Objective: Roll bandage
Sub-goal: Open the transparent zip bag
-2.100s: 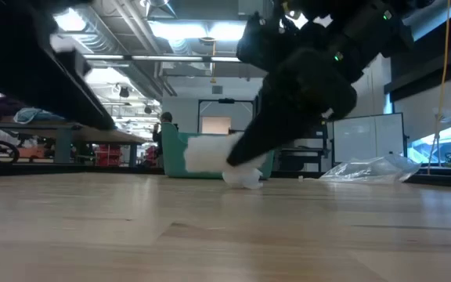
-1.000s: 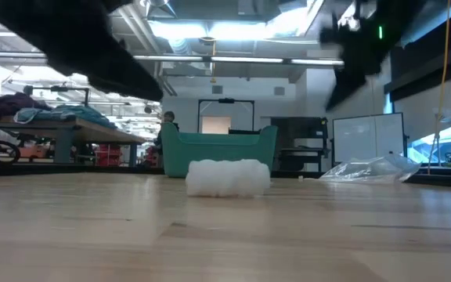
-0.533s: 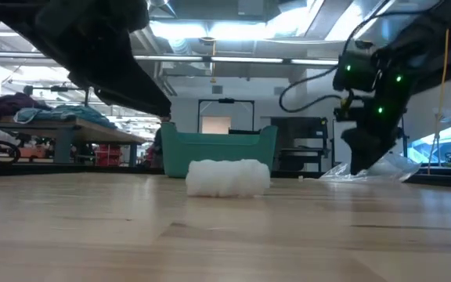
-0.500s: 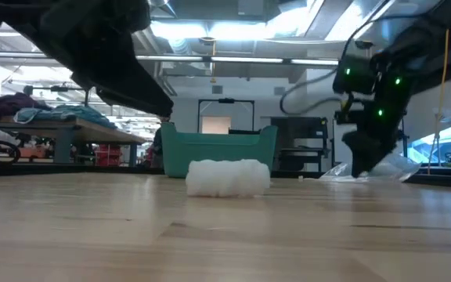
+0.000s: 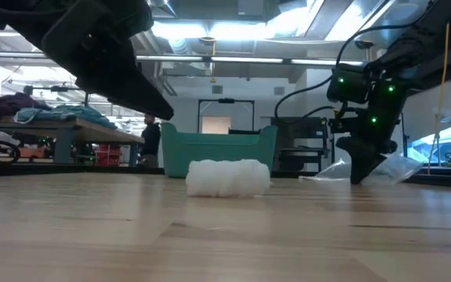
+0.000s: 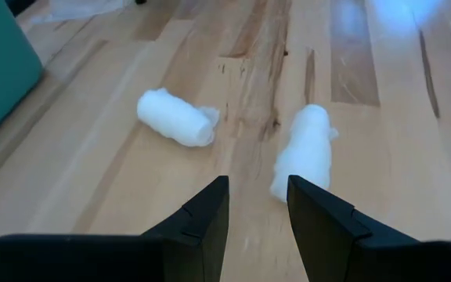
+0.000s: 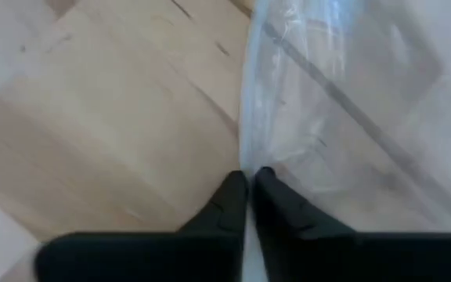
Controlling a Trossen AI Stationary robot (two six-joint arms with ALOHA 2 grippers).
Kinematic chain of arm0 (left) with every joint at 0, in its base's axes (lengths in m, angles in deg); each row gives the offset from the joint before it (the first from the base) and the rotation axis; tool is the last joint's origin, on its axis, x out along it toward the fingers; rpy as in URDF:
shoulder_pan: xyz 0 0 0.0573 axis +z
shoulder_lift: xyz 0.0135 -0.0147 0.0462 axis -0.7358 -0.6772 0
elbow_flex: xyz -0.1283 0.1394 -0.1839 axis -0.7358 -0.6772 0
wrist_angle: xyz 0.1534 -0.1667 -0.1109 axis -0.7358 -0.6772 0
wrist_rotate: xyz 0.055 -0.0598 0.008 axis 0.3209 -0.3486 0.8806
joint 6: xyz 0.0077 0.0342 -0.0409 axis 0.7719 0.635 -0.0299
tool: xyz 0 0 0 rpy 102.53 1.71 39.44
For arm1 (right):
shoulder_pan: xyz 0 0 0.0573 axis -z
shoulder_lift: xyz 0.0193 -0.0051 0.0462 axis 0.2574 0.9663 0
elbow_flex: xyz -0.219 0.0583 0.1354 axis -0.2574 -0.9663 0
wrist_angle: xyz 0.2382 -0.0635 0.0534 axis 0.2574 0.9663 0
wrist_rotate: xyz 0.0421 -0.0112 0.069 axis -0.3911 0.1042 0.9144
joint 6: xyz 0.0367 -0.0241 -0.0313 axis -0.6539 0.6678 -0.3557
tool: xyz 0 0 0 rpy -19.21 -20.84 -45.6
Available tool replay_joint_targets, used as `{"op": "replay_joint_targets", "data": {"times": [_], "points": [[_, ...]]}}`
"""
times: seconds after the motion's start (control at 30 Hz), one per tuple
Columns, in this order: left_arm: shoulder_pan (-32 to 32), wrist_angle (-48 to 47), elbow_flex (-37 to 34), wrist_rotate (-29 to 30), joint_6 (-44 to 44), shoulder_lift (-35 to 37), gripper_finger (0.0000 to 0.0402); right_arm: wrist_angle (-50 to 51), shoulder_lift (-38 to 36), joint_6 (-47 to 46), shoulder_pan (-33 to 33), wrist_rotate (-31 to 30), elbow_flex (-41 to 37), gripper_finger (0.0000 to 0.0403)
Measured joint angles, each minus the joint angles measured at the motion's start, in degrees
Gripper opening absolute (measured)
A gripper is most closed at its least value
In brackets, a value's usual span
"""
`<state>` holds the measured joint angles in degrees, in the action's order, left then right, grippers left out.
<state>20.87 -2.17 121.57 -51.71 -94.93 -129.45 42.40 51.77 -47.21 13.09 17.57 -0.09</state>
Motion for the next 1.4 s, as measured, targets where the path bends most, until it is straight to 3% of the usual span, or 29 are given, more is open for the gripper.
{"op": "replay_joint_targets", "data": {"times": [0.07,0.23,0.4,0.73,1.0,1.23,1.4], "points": [[0.04,0.04,0.0,0.0,1.65,-0.02,0.0123,0.09,0.04,-0.99,-2.23,-0.95,-0.06,0.0013],[0.03,-0.34,0.23,0.0,3.14,0.54,0.0123,4.53,-0.03,-5.49,-9.98,-2.53,1.42,0.0021],[-0.49,-1.5,3.13,0.03,7.11,2.23,0.0123,10.84,-2.23,-8.03,-19.19,4.21,6.89,0.0007],[-0.16,-4.02,9.14,1.17,19.61,6.57,0.0123,11.56,-4.24,-9.62,-33.54,11.7,22.29,0.0005],[0.62,-1.29,10.56,0.95,27.18,6.64,0.0123,0.77,-3.96,-9.48,-40.22,11.87,26.05,0.0003],[1.73,6.78,10.64,-4.25,29.81,6.19,0.0123,-6.56,-0.47,-11.0,-41.66,10.54,26.08,0.0004],[3.37,6.84,10.66,-9.9,30.54,3.0,0.0123,-14.28,4.09,-11.2,-42.03,12.18,26.08,0.0004]]}}
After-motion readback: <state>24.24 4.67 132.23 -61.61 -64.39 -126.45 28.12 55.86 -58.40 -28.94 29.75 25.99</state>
